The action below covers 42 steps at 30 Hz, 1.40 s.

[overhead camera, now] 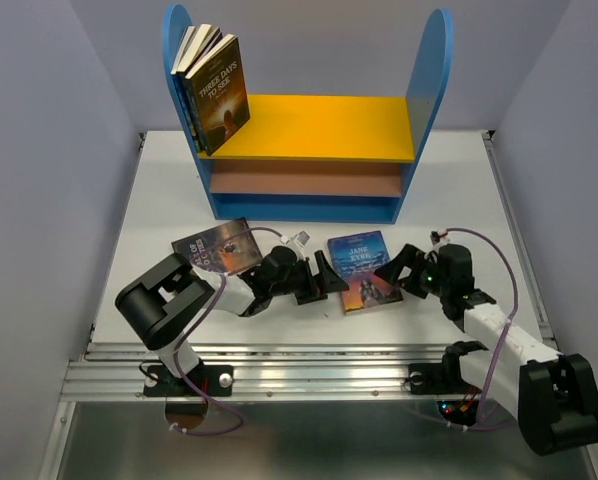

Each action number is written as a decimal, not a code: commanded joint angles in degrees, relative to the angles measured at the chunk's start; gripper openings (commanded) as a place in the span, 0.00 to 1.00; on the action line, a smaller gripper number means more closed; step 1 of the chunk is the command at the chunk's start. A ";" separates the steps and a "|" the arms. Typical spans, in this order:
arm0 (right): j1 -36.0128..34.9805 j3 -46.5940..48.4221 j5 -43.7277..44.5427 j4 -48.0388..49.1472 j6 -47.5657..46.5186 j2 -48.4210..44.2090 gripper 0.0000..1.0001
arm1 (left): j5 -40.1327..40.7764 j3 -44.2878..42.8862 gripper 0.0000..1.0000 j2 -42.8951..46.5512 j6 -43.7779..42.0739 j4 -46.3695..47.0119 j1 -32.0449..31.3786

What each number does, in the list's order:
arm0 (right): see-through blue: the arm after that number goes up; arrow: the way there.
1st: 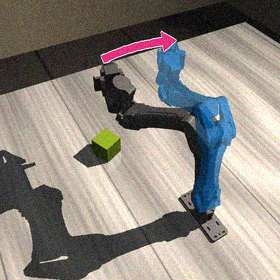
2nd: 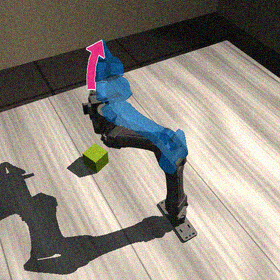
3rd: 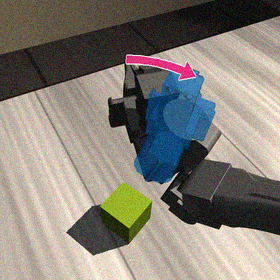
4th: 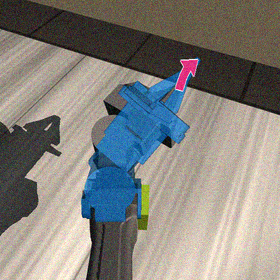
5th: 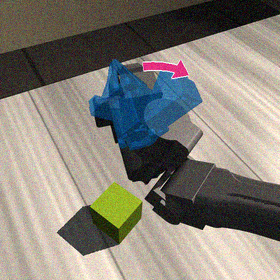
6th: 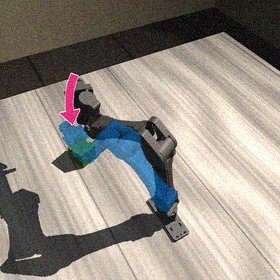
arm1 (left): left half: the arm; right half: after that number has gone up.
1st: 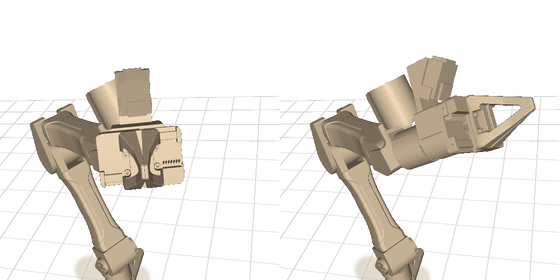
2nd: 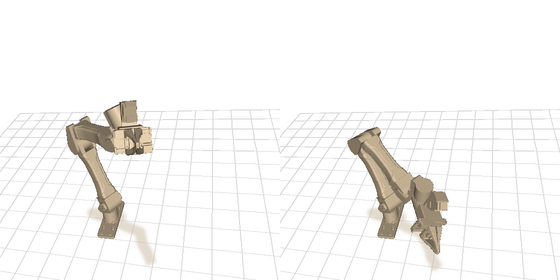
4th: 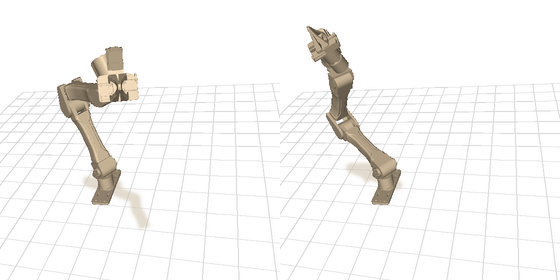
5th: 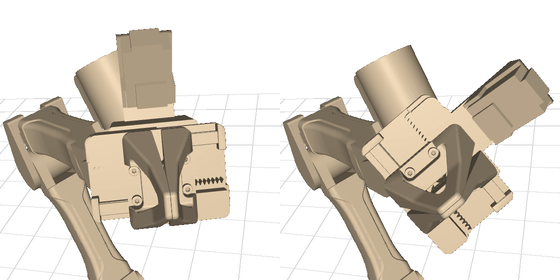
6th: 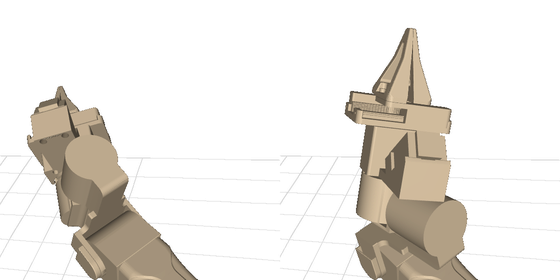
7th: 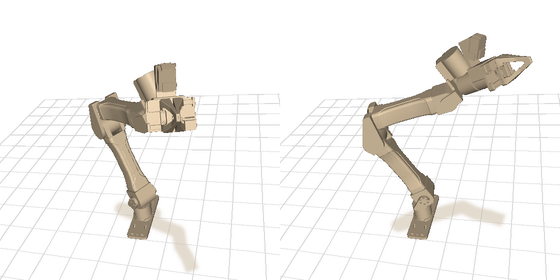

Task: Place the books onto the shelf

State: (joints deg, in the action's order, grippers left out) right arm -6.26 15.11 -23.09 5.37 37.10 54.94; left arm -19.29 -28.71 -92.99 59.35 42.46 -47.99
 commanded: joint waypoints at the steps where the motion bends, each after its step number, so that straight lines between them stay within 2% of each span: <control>1: -10.49 -0.87 -0.39 4.64 6.30 -0.01 0.95 | 0.92 -2.67 0.99 -1.14 -0.29 1.76 -0.44; 7: -12.11 1.31 5.41 5.36 7.46 2.45 0.96 | 8.11 -7.32 0.97 -0.88 -4.41 -7.99 -0.44; 10: -12.11 2.63 5.69 5.71 7.19 4.38 0.96 | 12.15 -9.08 0.74 -0.79 -6.26 -13.00 -0.53; 11: -12.11 2.81 5.25 6.93 7.19 5.08 0.96 | 13.13 -9.26 0.69 -0.44 -6.44 -15.01 -0.53; 15: -12.11 3.69 4.29 9.22 7.90 8.86 0.96 | 14.90 -9.87 0.69 -0.96 -7.93 -17.23 -0.88; 22: -12.11 4.84 1.74 10.19 7.72 9.66 0.96 | 14.02 -12.86 0.68 -5.27 -9.08 -18.11 -2.11; 26: -12.63 5.45 -1.25 11.33 7.98 8.88 0.93 | 13.66 -13.74 0.52 -6.59 -9.25 -18.81 -2.20; 27: -12.63 5.80 -2.30 11.68 8.07 8.26 0.90 | 13.92 -13.83 0.44 -6.59 -9.17 -18.99 -2.20; 31: -13.86 7.99 -4.32 9.76 7.46 3.88 0.85 | 14.10 -14.18 0.34 -6.76 -9.43 -19.87 -2.37; 36: -14.39 10.11 -6.79 8.79 7.63 0.52 0.85 | 13.75 -14.53 0.32 -7.20 -9.43 -20.04 -2.81; 42: -14.39 10.63 -6.44 7.12 7.11 3.15 0.85 | 14.10 -14.27 0.31 -6.85 -9.52 -20.31 -2.90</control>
State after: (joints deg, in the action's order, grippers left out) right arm -19.22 23.00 -23.99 8.25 43.24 56.84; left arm -3.99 -42.28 -98.19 50.89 24.58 -49.08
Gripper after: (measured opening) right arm 0.856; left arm 0.394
